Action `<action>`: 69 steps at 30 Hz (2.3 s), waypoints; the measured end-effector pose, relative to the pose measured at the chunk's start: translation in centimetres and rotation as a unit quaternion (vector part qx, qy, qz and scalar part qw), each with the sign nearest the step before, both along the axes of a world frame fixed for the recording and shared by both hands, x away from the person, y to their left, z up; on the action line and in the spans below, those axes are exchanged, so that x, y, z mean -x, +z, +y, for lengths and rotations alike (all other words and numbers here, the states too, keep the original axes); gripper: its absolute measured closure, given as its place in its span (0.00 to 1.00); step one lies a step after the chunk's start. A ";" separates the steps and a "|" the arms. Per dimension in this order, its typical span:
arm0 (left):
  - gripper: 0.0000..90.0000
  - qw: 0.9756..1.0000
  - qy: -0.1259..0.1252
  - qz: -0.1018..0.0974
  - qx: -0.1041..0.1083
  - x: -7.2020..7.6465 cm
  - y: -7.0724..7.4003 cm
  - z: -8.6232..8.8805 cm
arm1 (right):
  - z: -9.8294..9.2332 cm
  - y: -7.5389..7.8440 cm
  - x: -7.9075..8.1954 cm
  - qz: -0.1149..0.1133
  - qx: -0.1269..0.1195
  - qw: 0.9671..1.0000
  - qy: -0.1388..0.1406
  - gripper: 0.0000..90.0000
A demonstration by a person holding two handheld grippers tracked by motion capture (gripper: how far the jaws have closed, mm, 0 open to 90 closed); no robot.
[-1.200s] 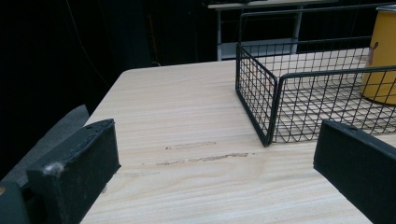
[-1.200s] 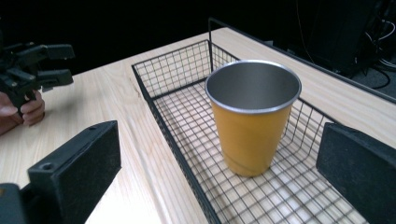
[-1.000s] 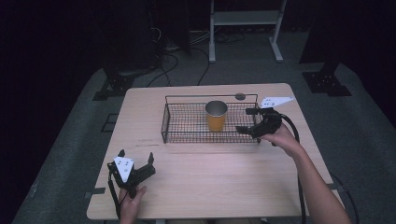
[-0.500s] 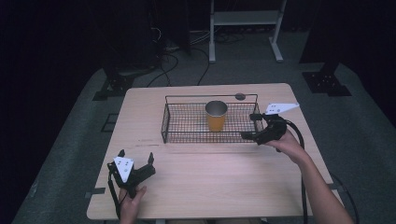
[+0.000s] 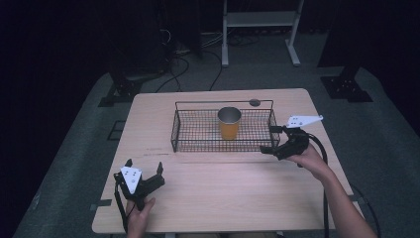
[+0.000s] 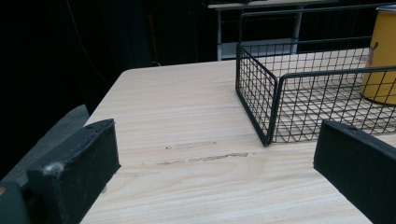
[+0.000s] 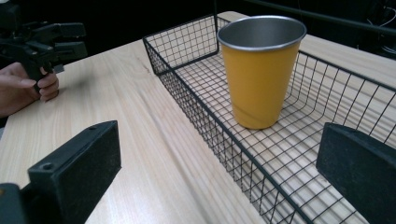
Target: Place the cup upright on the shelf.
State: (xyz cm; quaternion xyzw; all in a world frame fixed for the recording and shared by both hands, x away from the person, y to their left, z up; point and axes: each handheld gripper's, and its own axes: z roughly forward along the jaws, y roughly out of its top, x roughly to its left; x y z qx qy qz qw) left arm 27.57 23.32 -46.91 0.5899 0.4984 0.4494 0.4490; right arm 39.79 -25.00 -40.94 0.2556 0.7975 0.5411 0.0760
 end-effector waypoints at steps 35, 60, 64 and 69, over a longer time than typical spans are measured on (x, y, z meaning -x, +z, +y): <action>0.00 1.000 0.000 0.000 -0.001 0.0 0.0 0.0 | -2.2 -2.5 4.2 0.011 -0.007 1.000 -0.011 0.00; 0.00 1.000 0.001 0.001 0.000 0.0 0.0 0.0 | -3.5 -4.3 7.7 0.009 -0.010 1.000 -0.024 0.00; 0.00 1.000 0.001 0.001 0.000 0.0 0.0 0.0 | -3.8 -4.8 8.4 0.011 -0.009 0.999 -0.031 0.00; 0.00 1.000 0.001 0.001 0.000 0.0 0.0 0.0 | -4.3 -5.2 9.2 0.012 -0.019 0.999 -0.040 0.00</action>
